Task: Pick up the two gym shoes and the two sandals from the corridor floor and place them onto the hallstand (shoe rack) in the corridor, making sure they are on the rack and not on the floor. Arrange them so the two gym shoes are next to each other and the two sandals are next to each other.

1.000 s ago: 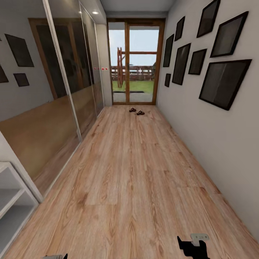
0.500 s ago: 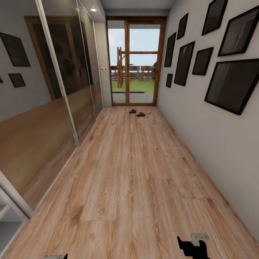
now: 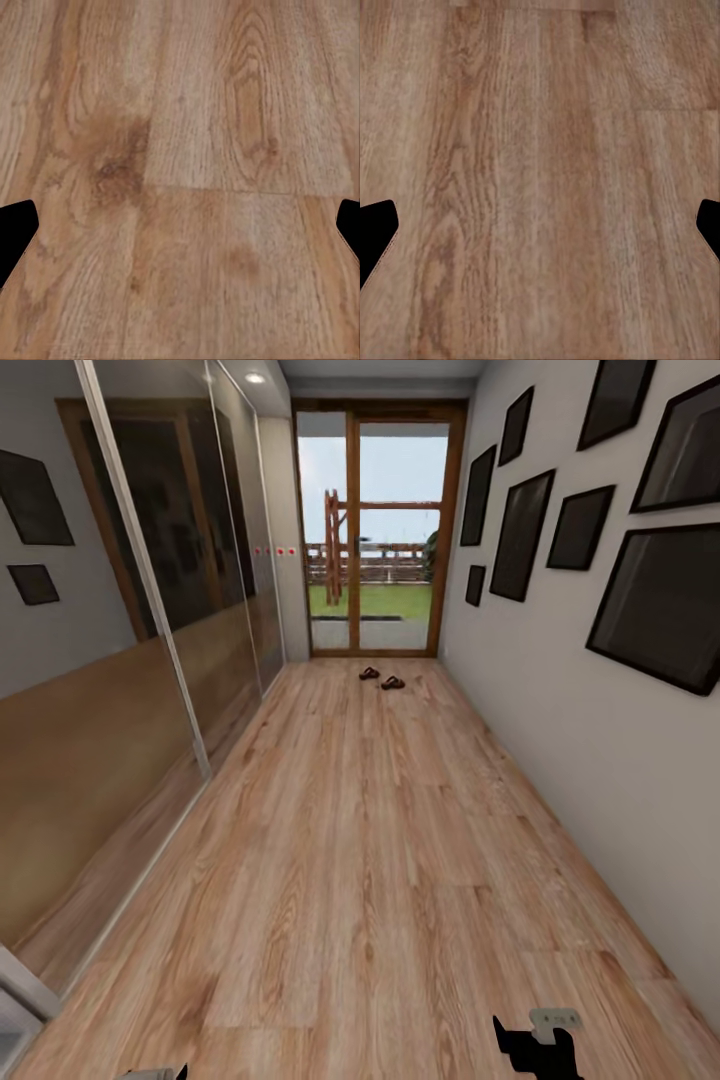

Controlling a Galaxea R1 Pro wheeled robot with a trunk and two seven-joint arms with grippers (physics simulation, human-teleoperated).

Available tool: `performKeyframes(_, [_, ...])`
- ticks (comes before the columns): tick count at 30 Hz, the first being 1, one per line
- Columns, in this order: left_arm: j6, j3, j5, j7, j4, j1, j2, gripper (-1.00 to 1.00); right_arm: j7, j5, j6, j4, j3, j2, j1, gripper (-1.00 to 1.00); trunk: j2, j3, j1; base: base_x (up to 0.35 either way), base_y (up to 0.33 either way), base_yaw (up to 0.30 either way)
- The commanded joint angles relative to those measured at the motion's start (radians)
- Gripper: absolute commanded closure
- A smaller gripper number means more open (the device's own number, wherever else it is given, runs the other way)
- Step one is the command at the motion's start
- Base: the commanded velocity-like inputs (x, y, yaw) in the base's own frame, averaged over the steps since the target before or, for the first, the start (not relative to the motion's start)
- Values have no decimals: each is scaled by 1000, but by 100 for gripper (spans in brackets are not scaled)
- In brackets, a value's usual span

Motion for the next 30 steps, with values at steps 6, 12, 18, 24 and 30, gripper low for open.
performKeyframes(6, [0, 3, 10, -10, 1, -1, 0, -100, 6, 0, -3, 1, -5, 0, -1, -100, 0, -1, 0, 339, 0, 0])
performKeyframes(12, [0, 3, 10, -10, 1, -1, 0, -100, 6, 1, -3, 1, -5, 0, 0, -100, 0, -1, 0, 339, 0, 0])
performKeyframes(18, [0, 3, 10, -10, 1, -1, 0, -100, 6, -1, -3, 1, -5, 0, 0, -100, 0, -1, 0, 339, 0, 0])
performKeyframes(24, [0, 3, 10, -10, 1, -1, 0, -100, 6, -1, -3, 1, -5, 0, 0, -100, 0, -1, 0, 339, 0, 0])
performKeyframes(30, [0, 3, 10, -10, 1, -1, 0, -100, 3, -1, -3, 1, -5, 0, 0, -100, 0, -1, 0, 339, 0, 0])
